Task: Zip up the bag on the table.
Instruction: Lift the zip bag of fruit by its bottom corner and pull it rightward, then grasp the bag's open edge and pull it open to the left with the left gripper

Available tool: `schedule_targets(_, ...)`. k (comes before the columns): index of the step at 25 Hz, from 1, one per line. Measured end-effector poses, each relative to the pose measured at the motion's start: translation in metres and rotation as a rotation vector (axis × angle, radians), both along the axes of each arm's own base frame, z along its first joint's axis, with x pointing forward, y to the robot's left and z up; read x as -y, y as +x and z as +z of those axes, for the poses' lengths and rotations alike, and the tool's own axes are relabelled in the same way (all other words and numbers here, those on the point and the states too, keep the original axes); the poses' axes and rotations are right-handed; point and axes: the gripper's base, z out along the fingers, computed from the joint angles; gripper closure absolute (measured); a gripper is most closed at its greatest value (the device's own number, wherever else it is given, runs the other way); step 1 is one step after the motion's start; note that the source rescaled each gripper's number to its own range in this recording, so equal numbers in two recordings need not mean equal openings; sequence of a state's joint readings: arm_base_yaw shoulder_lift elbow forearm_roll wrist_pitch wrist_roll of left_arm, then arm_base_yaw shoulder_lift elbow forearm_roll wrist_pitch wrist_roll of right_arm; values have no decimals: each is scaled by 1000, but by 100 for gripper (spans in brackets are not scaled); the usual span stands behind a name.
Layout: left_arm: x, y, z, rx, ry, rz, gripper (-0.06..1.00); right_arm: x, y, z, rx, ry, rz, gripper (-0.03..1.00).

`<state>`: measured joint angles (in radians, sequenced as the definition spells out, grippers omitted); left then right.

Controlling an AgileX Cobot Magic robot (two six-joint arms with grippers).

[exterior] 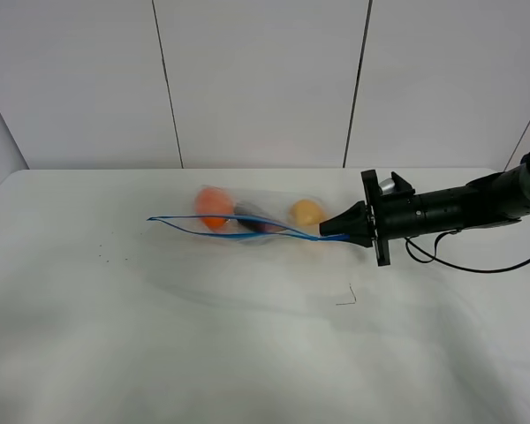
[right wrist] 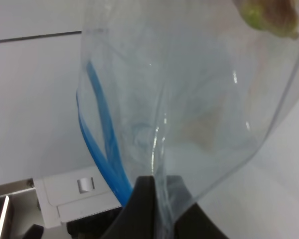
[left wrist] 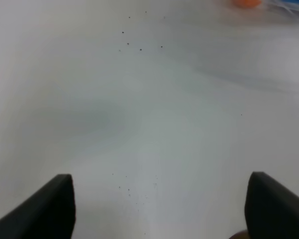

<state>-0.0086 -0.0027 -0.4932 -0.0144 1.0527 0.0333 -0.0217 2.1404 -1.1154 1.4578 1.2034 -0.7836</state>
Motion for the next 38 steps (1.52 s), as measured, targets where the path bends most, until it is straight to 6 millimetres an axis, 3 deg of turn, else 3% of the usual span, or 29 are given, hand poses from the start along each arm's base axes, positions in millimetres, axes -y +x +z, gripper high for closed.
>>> schedule_targets(23, 0, 0, 0, 3, 0, 0, -1, 0, 1, 1, -11, 11, -15, 96)
schedule_targets(26, 0, 5, 13, 8, 2, 2, -1, 0, 1, 1, -11, 11, -15, 96)
schedule_targets(31, 0, 41, 63, -5, 31, -13, -1, 0, 1, 1, -11, 11, -15, 96)
schedule_targets(34, 0, 76, 90, -17, 111, -54, -1, 0, 1, 1, -11, 11, -15, 96)
schedule_targets(38, -1, 127, 108, 38, 377, -164, -1, 0, 1, 1, -11, 11, -15, 96)
